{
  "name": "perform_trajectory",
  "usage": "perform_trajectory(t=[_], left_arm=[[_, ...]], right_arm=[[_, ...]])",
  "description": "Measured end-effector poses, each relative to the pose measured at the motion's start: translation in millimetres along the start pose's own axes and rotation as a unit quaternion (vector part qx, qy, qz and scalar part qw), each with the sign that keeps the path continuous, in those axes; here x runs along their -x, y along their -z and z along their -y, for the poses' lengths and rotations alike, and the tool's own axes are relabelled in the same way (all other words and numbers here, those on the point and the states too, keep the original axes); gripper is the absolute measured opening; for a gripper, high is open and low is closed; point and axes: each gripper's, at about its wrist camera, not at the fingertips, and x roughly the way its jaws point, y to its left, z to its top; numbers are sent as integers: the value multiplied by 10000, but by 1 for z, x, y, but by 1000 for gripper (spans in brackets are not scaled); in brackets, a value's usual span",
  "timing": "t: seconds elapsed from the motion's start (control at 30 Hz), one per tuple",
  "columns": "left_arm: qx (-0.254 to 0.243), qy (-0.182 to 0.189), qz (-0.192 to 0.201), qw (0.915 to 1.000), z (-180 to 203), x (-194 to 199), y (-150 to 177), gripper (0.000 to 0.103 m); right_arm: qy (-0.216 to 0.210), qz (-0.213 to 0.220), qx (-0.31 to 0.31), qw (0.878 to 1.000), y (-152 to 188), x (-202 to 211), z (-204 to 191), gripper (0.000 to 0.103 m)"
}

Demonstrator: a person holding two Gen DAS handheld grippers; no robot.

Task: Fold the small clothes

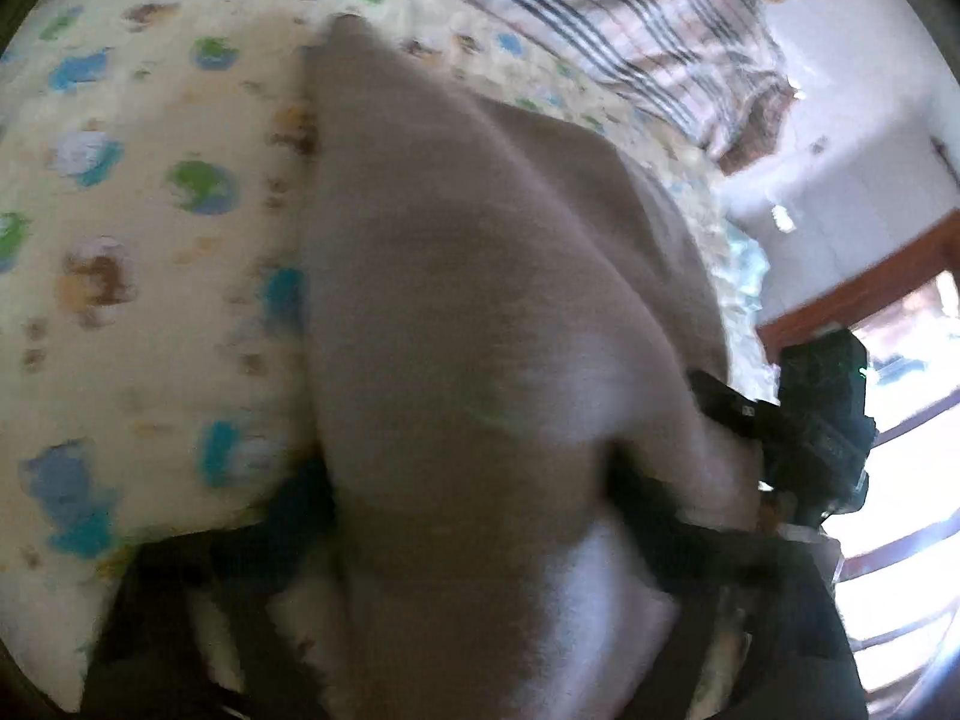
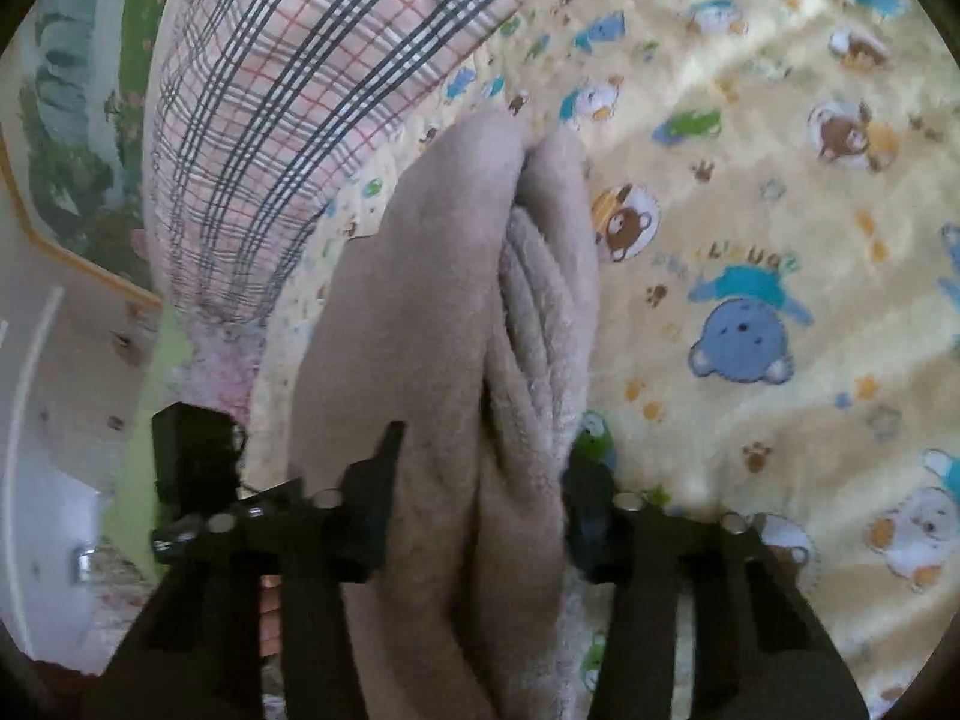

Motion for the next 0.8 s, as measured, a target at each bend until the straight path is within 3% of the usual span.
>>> perform_trajectory(t=[0.03, 0.13, 0.27, 0.4, 0.63, 0.8], left_arm=[[-30, -34, 68, 10000, 1, 3, 0, 62], [-252, -60, 321, 9991, 8, 25, 5, 50], [-376, -191, 738, 9964, 6, 76, 23, 49], [-216, -313, 1257, 9913, -26, 148, 52, 49], [48, -999, 1658, 9811, -96, 230, 90, 49], [278, -1111, 1777, 9774, -146, 261, 116, 49]], right_arm=[[20, 44, 25, 10000, 2, 2, -4, 39], [-48, 215, 91, 9997, 7, 11, -22, 36], [-375, 334, 470, 9976, 19, 18, -67, 35], [-687, 219, 931, 9930, 42, 1, -118, 35], [-1289, -361, 1311, 9823, 85, -86, -187, 35], [-1484, -760, 1390, 9761, 105, -140, -210, 35]])
